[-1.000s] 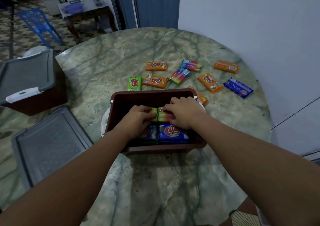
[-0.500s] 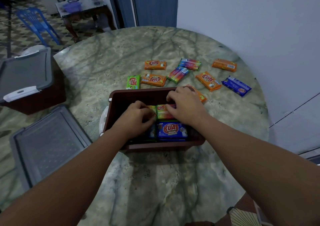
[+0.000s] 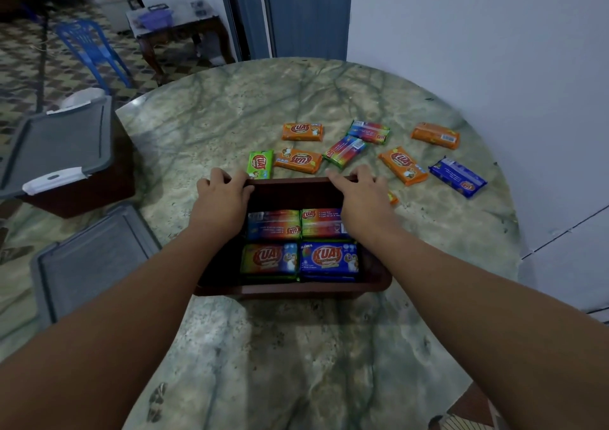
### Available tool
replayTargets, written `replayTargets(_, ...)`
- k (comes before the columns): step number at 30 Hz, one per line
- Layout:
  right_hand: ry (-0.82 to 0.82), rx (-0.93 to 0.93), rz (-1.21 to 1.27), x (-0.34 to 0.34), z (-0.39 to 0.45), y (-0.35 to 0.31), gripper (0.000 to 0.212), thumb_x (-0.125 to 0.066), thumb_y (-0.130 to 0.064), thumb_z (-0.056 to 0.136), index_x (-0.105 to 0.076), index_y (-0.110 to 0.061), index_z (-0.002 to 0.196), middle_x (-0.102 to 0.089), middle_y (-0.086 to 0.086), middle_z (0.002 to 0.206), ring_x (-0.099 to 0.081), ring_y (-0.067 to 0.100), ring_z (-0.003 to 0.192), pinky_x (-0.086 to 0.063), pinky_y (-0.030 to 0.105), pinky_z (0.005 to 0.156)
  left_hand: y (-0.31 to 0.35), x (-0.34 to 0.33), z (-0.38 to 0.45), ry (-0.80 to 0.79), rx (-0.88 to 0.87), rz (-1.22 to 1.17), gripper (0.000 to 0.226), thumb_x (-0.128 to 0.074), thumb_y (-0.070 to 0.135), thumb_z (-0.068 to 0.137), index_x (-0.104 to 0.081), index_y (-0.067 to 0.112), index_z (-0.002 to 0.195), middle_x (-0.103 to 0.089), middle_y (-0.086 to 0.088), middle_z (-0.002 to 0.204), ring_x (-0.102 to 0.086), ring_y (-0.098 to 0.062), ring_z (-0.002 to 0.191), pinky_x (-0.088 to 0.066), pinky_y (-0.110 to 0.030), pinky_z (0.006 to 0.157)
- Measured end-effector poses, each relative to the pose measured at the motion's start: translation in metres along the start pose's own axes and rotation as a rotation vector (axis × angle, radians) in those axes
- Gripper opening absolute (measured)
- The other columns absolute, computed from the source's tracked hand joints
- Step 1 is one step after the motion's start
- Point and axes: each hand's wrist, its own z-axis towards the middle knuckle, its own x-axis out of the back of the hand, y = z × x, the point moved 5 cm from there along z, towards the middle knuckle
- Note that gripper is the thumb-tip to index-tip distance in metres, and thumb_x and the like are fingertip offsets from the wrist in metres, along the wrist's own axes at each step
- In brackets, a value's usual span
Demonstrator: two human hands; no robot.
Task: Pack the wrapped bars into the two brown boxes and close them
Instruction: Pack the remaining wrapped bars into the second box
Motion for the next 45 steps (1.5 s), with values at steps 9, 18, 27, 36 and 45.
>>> replayTargets(9,-0.010,0.055,-0.024,-0.002,0.031,0.001,0.084,-0.057,0.000,0.096,-0.026,-0.047,0.158,-0.032,0.007,0.149,-0.035,0.034,0.124,-0.047,0.042,0.092,-0.008,-0.006,0.003,0.059,0.107,-0.089,0.030,-0.041,0.047,0.105,-0.053,0.024,0.120,-0.042,-0.012,0.119,-0.039,-0.038,0.108,-0.037,-0.040,0.080)
replayTargets(18,0.082,0.108,0.108,-0.003,0.035,0.006,0.054,-0.048,-0.025,0.104,-0.040,-0.037,0.156,-0.042,0.007,0.142,-0.040,0.033,0.120,-0.039,0.041,0.101,0.013,0.008,-0.002,0.144,0.078,0.027,0.037,-0.054,0.041,0.094,-0.055,0.024,0.127,-0.044,-0.011,0.132,-0.034,-0.033,0.125,-0.033,-0.048,0.105)
replayTargets(27,0.238,-0.172,0.522,0.023,0.031,0.090,0.036,-0.056,-0.029,0.097,-0.060,-0.020,0.131,-0.056,0.008,0.128,-0.055,0.026,0.118,-0.046,0.047,0.104,0.170,0.019,0.029,0.173,-0.272,-0.239,0.032,-0.057,0.029,0.094,-0.057,0.013,0.122,-0.056,-0.012,0.114,-0.048,-0.033,0.111,-0.044,-0.043,0.093)
replayTargets(36,0.140,-0.213,0.369,0.035,0.036,0.209,0.034,-0.062,-0.030,0.098,-0.063,-0.013,0.127,-0.063,0.015,0.123,-0.054,0.033,0.122,-0.043,0.046,0.100,0.318,-0.055,0.047,-0.028,-0.365,-0.260,0.022,-0.060,0.027,0.092,-0.061,0.011,0.107,-0.062,-0.013,0.101,-0.057,-0.033,0.095,-0.047,-0.043,0.081)
replayTargets(45,0.013,-0.280,0.271,0.030,0.056,0.271,0.043,-0.064,-0.035,0.097,-0.055,-0.023,0.137,-0.052,0.010,0.133,-0.053,0.034,0.118,-0.045,0.042,0.097,0.357,-0.110,0.080,-0.193,-0.310,-0.067,0.029,-0.053,0.035,0.099,-0.059,0.016,0.120,-0.058,-0.013,0.125,-0.050,-0.030,0.117,-0.042,-0.044,0.101)
